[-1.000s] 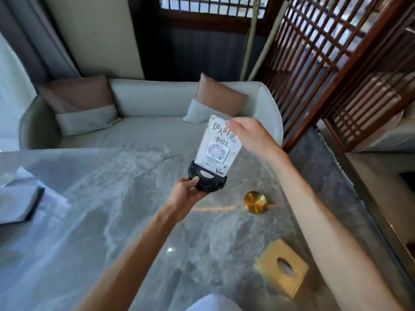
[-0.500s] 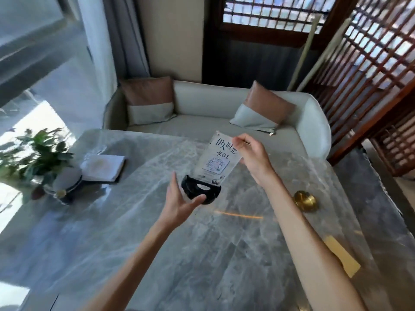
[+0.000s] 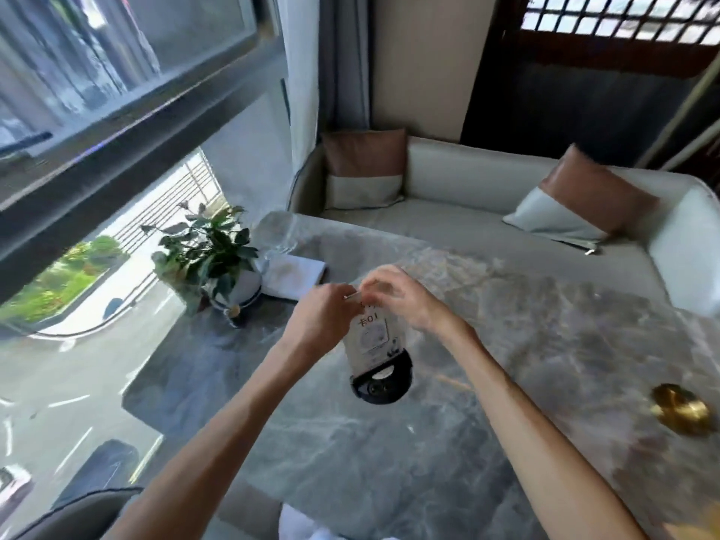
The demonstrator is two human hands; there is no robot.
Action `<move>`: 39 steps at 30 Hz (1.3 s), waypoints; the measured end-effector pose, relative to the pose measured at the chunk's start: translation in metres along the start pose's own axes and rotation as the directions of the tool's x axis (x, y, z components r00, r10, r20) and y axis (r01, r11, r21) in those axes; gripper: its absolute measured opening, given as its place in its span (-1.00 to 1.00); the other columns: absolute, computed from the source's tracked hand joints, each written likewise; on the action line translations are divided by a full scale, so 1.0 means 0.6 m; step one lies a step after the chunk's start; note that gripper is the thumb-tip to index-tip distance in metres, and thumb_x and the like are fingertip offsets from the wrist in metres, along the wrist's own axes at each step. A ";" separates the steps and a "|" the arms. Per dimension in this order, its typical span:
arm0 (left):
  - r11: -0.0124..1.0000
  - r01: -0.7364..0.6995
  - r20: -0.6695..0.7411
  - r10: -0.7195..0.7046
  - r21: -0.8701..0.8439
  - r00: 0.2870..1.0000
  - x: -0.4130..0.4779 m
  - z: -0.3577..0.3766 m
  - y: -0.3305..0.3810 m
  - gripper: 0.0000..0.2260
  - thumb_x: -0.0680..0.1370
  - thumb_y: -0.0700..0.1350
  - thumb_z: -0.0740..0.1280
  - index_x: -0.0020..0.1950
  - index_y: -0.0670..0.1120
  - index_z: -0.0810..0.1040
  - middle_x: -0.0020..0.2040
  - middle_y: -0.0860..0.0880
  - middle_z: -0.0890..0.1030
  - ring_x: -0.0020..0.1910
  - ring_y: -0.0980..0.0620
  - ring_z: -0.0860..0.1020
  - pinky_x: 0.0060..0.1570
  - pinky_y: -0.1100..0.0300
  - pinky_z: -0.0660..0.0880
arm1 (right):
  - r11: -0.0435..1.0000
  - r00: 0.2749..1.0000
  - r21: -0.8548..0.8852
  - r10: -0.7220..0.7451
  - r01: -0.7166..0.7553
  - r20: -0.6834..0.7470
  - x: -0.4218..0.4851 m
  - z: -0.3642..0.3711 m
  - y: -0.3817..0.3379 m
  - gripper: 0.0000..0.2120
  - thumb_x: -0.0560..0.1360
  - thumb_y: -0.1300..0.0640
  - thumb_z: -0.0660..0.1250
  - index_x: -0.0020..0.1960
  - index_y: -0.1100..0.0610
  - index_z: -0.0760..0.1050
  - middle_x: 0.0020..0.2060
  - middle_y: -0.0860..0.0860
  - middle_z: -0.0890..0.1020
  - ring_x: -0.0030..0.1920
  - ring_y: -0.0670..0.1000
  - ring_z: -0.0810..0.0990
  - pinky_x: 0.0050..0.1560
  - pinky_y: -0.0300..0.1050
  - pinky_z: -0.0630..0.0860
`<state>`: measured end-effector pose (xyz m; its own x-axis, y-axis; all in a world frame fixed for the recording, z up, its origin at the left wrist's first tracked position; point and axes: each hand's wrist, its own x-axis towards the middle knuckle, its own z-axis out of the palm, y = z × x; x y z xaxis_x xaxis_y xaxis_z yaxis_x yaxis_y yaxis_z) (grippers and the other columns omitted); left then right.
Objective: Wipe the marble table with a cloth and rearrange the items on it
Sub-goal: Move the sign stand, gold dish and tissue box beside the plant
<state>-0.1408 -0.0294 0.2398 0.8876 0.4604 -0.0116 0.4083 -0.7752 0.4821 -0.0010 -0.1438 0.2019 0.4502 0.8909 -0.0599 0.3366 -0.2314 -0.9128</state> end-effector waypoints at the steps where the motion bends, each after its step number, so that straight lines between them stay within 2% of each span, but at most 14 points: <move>1: 0.999 0.031 -0.010 -0.030 0.020 0.999 0.010 -0.007 -0.029 -0.79 0.55 -0.04 0.31 -0.09 -0.16 0.63 -0.17 -0.18 0.68 -0.14 -0.23 0.61 -0.17 -0.04 0.54 | 0.993 0.998 0.101 0.058 -0.055 -0.027 0.009 0.024 0.003 -0.57 0.53 -0.06 0.33 0.37 0.02 0.45 0.24 -0.11 0.47 0.30 -0.19 0.42 0.21 -0.39 0.35; 2: 0.998 0.066 -0.016 -0.065 0.019 0.998 0.019 -0.013 -0.065 -0.79 0.55 -0.06 0.30 -0.13 -0.18 0.60 -0.20 -0.18 0.66 -0.13 -0.25 0.60 -0.19 -0.03 0.52 | 0.964 0.986 0.233 0.151 -0.131 -0.070 0.016 0.051 0.010 -0.43 0.53 -0.13 0.26 0.51 -0.03 0.28 0.36 -0.13 0.39 0.38 -0.24 0.32 0.27 -0.39 0.28; 4: 0.992 0.128 -0.026 -0.128 -0.006 0.991 0.029 -0.024 -0.146 -0.77 0.55 -0.07 0.29 -0.21 -0.20 0.51 -0.25 -0.18 0.62 -0.14 -0.29 0.58 -0.23 -0.03 0.49 | 0.852 0.914 0.422 0.389 -0.309 -0.115 0.032 0.117 0.045 -0.36 0.59 -0.19 0.12 0.60 -0.05 0.04 0.54 -0.11 0.19 0.50 -0.20 0.16 0.41 -0.26 0.13; 7: 0.988 0.148 -0.048 -0.150 -0.038 0.988 0.028 -0.042 -0.266 -0.86 0.55 -0.08 0.30 -0.06 -0.15 0.56 -0.13 -0.14 0.67 -0.10 -0.24 0.60 -0.23 0.00 0.51 | 0.569 0.695 0.560 0.719 -0.602 0.017 0.058 0.251 0.106 -0.37 0.62 -0.26 -0.01 0.61 -0.05 -0.03 0.60 -0.07 0.03 0.59 -0.01 0.03 0.57 0.03 0.04; 9: 0.981 0.187 -0.043 -0.189 -0.047 0.981 0.026 -0.050 -0.337 -0.87 0.54 -0.09 0.30 -0.09 -0.15 0.49 -0.13 -0.11 0.64 -0.11 -0.22 0.57 -0.23 0.03 0.46 | 0.320 0.602 0.690 0.771 -0.649 0.209 0.091 0.342 0.126 -0.30 0.60 -0.31 -0.02 0.61 0.00 -0.07 0.60 0.02 0.04 0.60 0.07 0.05 0.56 0.11 0.11; 11: 0.970 0.234 0.001 -0.235 -0.056 0.972 0.021 -0.060 -0.399 -0.82 0.55 -0.10 0.31 -0.15 -0.19 0.41 -0.16 -0.13 0.60 -0.14 -0.23 0.54 -0.20 0.00 0.44 | 0.120 0.570 0.786 0.755 -0.607 0.325 0.131 0.426 0.129 -0.24 0.59 -0.33 -0.01 0.61 0.08 -0.08 0.60 0.08 0.06 0.59 0.10 0.10 0.54 0.11 0.16; 13: 0.963 0.259 0.028 -0.258 -0.074 0.966 0.013 -0.069 -0.455 -0.80 0.55 -0.13 0.31 -0.18 -0.21 0.39 -0.21 -0.15 0.58 -0.18 -0.23 0.53 -0.22 0.00 0.42 | -0.003 0.575 0.845 0.732 -0.534 0.366 0.179 0.494 0.124 -0.24 0.60 -0.32 0.00 0.61 0.12 -0.03 0.58 0.09 0.13 0.57 0.13 0.16 0.51 0.09 0.21; 15: 0.954 0.284 0.043 -0.281 -0.090 0.959 0.003 -0.077 -0.505 -0.80 0.56 -0.14 0.31 -0.19 -0.22 0.39 -0.25 -0.15 0.57 -0.22 -0.21 0.53 -0.25 0.01 0.40 | -0.074 0.578 0.874 0.723 -0.481 0.379 0.223 0.546 0.111 -0.27 0.61 -0.30 -0.01 0.61 0.13 0.01 0.57 0.10 0.18 0.55 0.14 0.20 0.50 0.07 0.21; 19: 0.927 0.348 0.093 -0.338 -0.139 0.937 -0.005 -0.090 -0.581 -0.77 0.58 -0.10 0.31 -0.15 -0.26 0.45 -0.18 -0.20 0.62 -0.16 -0.19 0.59 -0.15 -0.06 0.53 | -0.113 0.566 0.889 0.734 -0.443 0.375 0.288 0.613 0.093 -0.36 0.64 -0.24 -0.02 0.57 0.14 0.15 0.54 0.06 0.27 0.54 0.09 0.25 0.52 0.01 0.17; 22: 0.911 0.385 0.070 -0.379 -0.150 0.923 0.004 -0.091 -0.615 -0.74 0.57 -0.09 0.33 -0.17 -0.27 0.44 -0.22 -0.22 0.60 -0.20 -0.20 0.57 -0.21 -0.04 0.46 | -0.107 0.574 0.915 0.749 -0.390 0.332 0.321 0.646 0.089 -0.41 0.65 -0.20 0.02 0.54 0.12 0.25 0.51 0.05 0.33 0.52 0.06 0.28 0.55 -0.02 0.18; 27: 0.900 0.399 0.097 -0.388 -0.174 0.917 0.024 -0.087 -0.650 -0.74 0.57 -0.09 0.34 -0.18 -0.26 0.42 -0.26 -0.20 0.58 -0.24 -0.20 0.55 -0.27 -0.02 0.44 | -0.056 0.550 0.931 0.793 -0.362 0.262 0.352 0.673 0.091 -0.47 0.65 -0.17 0.06 0.54 0.07 0.27 0.52 0.00 0.32 0.53 0.00 0.26 0.53 -0.02 0.18; 32: 0.905 0.392 0.082 -0.384 -0.163 0.920 0.037 -0.083 -0.672 -0.77 0.56 -0.13 0.33 -0.20 -0.23 0.40 -0.30 -0.16 0.53 -0.28 -0.18 0.50 -0.34 0.12 0.27 | -0.023 0.515 0.912 0.819 -0.410 0.252 0.386 0.684 0.092 -0.46 0.66 -0.15 0.03 0.53 0.12 0.27 0.51 0.00 0.34 0.52 -0.01 0.26 0.53 -0.06 0.15; 37: 0.891 0.398 0.076 -0.391 -0.219 0.917 0.042 -0.075 -0.680 -0.85 0.53 -0.14 0.36 -0.17 -0.18 0.47 -0.29 -0.03 0.56 -0.32 -0.01 0.49 -0.36 0.22 0.35 | 0.006 0.504 0.914 0.836 -0.405 0.218 0.396 0.691 0.102 -0.46 0.68 -0.11 0.01 0.56 0.15 0.20 0.53 0.03 0.29 0.54 0.00 0.24 0.52 -0.08 0.18; 39: 0.889 0.387 0.084 -0.378 -0.245 0.922 0.039 -0.070 -0.679 -0.84 0.54 -0.10 0.36 -0.15 -0.15 0.48 -0.27 -0.02 0.59 -0.31 0.00 0.52 -0.33 0.15 0.41 | 0.041 0.515 0.914 0.836 -0.405 0.191 0.396 0.695 0.106 -0.48 0.68 -0.10 0.01 0.54 0.16 0.21 0.52 0.04 0.31 0.53 0.00 0.25 0.53 -0.10 0.19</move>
<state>-0.2951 0.3156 0.0801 0.6817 0.6812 -0.2670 0.6545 -0.4047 0.6386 -0.2174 0.2161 -0.0387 0.3551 0.3401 -0.8708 -0.9241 -0.0130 -0.3820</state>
